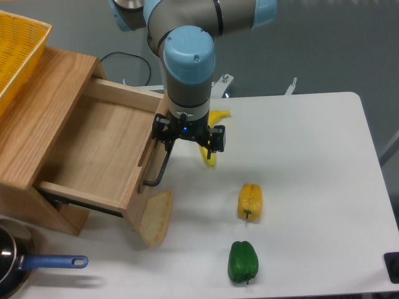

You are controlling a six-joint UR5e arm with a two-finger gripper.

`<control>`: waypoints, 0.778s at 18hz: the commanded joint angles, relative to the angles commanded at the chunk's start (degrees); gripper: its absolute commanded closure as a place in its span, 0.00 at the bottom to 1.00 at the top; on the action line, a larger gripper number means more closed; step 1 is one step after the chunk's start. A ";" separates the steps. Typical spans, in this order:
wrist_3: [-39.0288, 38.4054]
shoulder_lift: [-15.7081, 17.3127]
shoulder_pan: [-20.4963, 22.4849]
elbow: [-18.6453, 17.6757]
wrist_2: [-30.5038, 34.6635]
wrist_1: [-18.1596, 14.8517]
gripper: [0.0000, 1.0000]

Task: Slide open the top drawer
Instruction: 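Pull the handle outward, sliding the wooden drawer out of the cabinet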

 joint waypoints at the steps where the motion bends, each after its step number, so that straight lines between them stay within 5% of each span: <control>1: 0.00 0.00 0.44 0.00 0.00 0.00 0.00; 14: 3.42 -0.35 3.42 0.44 0.00 -0.26 0.00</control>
